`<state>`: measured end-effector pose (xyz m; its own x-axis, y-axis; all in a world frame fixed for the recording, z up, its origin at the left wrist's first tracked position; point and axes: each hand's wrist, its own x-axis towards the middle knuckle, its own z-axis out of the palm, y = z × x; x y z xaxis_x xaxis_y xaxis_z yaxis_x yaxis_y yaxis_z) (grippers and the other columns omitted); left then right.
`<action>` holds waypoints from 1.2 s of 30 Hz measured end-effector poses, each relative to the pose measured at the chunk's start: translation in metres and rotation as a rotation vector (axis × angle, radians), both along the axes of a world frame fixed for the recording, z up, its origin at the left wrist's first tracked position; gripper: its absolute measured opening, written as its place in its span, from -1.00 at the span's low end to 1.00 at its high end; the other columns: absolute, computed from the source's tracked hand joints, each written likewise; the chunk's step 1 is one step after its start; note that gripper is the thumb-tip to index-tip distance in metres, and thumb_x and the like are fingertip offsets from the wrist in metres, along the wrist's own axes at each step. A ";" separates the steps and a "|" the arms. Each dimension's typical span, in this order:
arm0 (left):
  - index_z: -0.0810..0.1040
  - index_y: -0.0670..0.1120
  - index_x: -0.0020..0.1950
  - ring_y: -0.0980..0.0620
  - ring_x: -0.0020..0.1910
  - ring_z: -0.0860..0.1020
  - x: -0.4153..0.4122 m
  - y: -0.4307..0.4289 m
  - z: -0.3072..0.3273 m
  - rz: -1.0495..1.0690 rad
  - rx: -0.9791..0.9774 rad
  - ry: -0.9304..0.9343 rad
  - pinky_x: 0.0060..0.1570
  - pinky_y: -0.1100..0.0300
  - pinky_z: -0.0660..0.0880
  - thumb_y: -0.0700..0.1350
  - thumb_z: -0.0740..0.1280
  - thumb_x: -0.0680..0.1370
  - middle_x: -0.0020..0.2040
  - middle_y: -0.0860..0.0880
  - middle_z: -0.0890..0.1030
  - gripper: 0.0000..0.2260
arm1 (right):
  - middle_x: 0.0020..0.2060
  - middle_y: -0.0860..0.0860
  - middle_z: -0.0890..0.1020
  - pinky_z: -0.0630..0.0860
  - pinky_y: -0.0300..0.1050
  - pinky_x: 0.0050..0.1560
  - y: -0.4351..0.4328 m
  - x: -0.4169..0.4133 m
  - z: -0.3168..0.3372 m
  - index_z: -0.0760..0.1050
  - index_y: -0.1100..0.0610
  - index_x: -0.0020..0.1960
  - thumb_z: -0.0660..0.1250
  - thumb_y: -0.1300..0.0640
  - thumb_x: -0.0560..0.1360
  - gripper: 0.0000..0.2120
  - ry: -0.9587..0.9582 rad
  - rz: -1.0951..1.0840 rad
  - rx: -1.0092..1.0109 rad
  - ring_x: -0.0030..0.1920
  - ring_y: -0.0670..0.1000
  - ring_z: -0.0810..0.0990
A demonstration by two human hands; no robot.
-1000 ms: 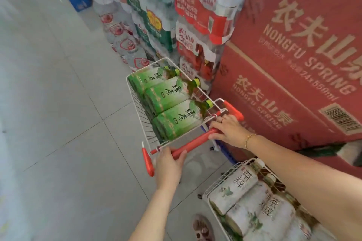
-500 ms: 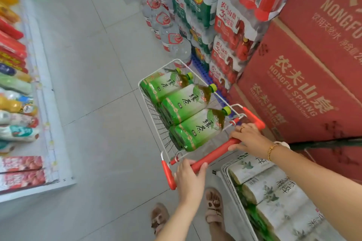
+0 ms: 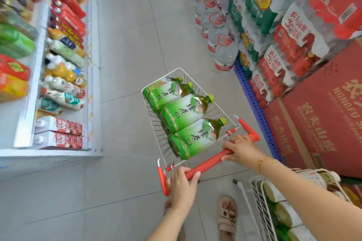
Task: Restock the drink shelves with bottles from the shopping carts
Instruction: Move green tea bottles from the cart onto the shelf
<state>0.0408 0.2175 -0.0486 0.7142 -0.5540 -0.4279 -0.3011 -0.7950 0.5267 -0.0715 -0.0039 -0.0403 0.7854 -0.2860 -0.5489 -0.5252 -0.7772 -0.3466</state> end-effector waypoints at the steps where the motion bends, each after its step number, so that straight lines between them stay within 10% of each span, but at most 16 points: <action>1: 0.47 0.00 -0.03 0.05 0.02 0.51 0.012 0.002 0.002 0.007 0.011 -0.007 0.13 0.19 0.15 0.41 0.02 0.32 -0.11 0.13 0.55 -0.44 | 0.00 -0.06 0.42 0.16 -0.05 0.25 0.003 0.014 0.001 0.42 -0.05 0.19 0.13 -0.30 0.48 -0.57 -0.014 0.018 -0.009 0.15 0.03 0.35; 9: 0.42 0.10 -0.09 0.10 0.02 0.52 0.137 0.026 0.000 0.054 0.049 -0.050 0.10 0.18 0.21 0.14 0.37 0.46 -0.15 0.17 0.54 -0.81 | -0.07 -0.09 0.40 0.18 -0.09 0.16 0.030 0.138 0.001 0.44 -0.04 0.13 -0.02 -0.39 0.44 -0.46 -0.085 0.066 -0.041 0.12 0.02 0.38; 36: 0.55 0.08 -0.22 0.09 -0.16 0.55 0.625 -0.011 0.001 0.170 -0.117 -0.041 -0.02 0.19 0.43 0.01 0.52 0.34 -0.22 0.12 0.60 -0.83 | 0.08 -0.03 0.54 0.23 -0.05 0.19 -0.004 0.623 -0.009 0.46 0.02 0.10 0.05 -0.33 0.49 -0.52 -0.067 0.099 -0.129 0.20 0.05 0.40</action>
<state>0.6653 0.2068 -0.0480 0.8171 -0.4681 -0.3365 -0.1906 -0.7703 0.6085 0.5512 -0.0079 -0.0492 0.8468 -0.2702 -0.4583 -0.4232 -0.8641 -0.2726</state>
